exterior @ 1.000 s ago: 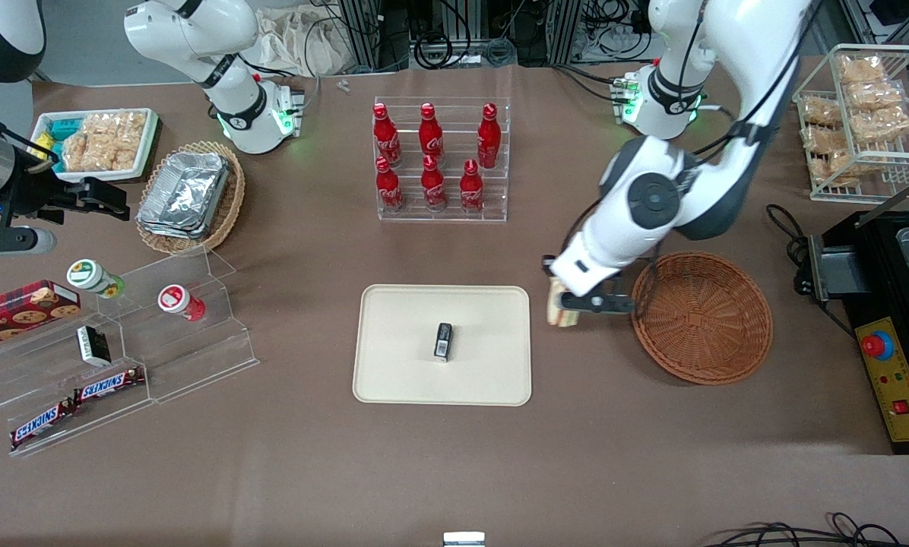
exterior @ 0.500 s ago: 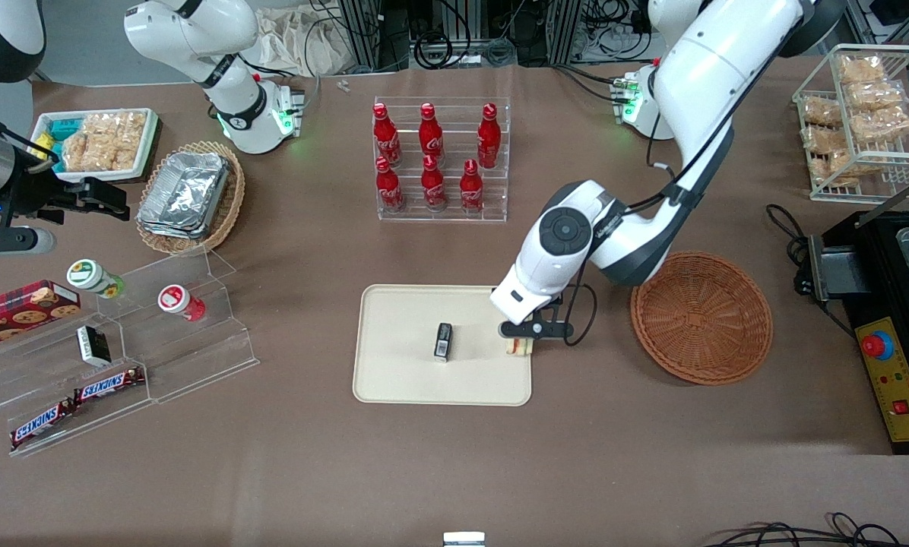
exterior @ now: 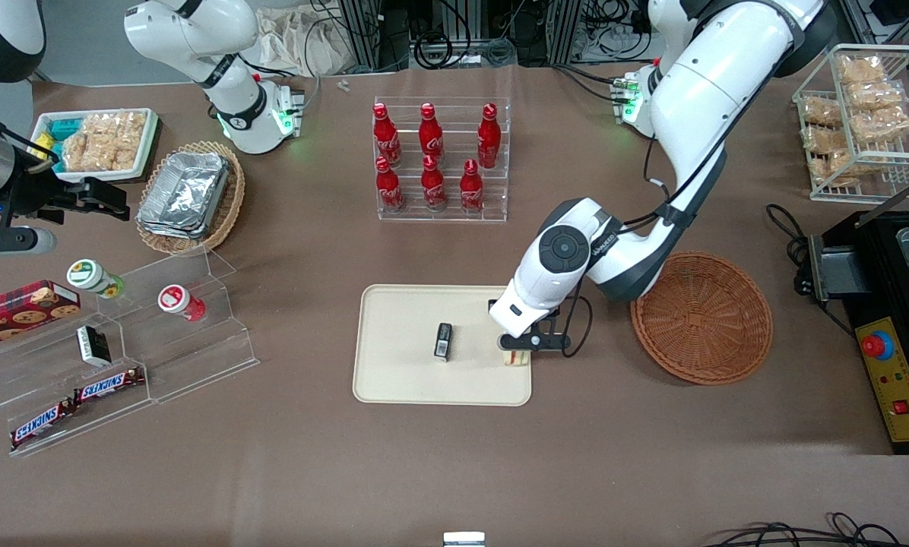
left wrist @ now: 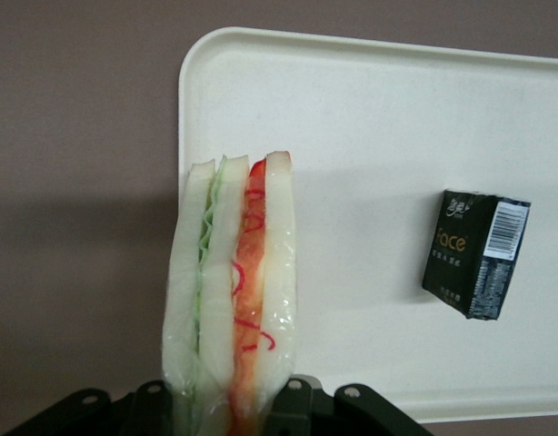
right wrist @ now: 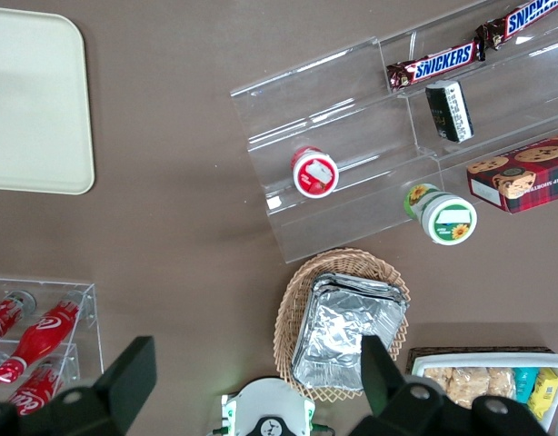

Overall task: Place sandwich from basket to tray
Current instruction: 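Lower the sandwich onto the tray and open the left gripper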

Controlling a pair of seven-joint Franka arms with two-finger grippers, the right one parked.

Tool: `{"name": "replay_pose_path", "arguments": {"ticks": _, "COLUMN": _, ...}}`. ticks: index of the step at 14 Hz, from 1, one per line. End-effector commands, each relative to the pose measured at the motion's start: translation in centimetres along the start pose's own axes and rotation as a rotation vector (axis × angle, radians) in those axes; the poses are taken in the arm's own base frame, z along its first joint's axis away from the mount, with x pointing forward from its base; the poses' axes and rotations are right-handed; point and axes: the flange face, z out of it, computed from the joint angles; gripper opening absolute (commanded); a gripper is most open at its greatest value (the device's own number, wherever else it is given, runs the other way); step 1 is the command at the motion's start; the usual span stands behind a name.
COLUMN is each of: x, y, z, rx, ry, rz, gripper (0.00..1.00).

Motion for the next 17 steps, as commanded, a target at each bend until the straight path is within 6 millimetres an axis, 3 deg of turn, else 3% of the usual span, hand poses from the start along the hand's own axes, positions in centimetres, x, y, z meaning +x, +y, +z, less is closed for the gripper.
{"name": "replay_pose_path", "arguments": {"ticks": 1, "x": 0.5, "y": 0.5, "z": 0.6, "rx": -0.009, "ry": 0.019, "rz": -0.017, "gripper": 0.48}}
{"name": "replay_pose_path", "arguments": {"ticks": 2, "x": 0.4, "y": 0.6, "z": 0.8, "rx": -0.011, "ry": 0.017, "rz": -0.016, "gripper": 0.57}}
{"name": "replay_pose_path", "arguments": {"ticks": 3, "x": 0.4, "y": 0.4, "z": 1.7, "rx": -0.014, "ry": 0.012, "rz": -0.017, "gripper": 0.97}}
{"name": "replay_pose_path", "arguments": {"ticks": 6, "x": 0.4, "y": 0.4, "z": 1.7, "rx": -0.015, "ry": 0.013, "rz": -0.016, "gripper": 1.00}}
{"name": "replay_pose_path", "arguments": {"ticks": 8, "x": 0.8, "y": 0.1, "z": 0.2, "rx": -0.011, "ry": 0.025, "rz": -0.027, "gripper": 1.00}}
{"name": "replay_pose_path", "arguments": {"ticks": 10, "x": 1.0, "y": 0.0, "z": -4.4, "rx": 0.025, "ry": 0.051, "rz": -0.026, "gripper": 1.00}}
{"name": "replay_pose_path", "arguments": {"ticks": 14, "x": 1.6, "y": -4.2, "z": -15.1, "rx": 0.118, "ry": 0.029, "rz": -0.102, "gripper": 1.00}}
{"name": "replay_pose_path", "arguments": {"ticks": 17, "x": 1.7, "y": -7.8, "z": -20.9, "rx": 0.115, "ry": -0.016, "rz": -0.023, "gripper": 1.00}}
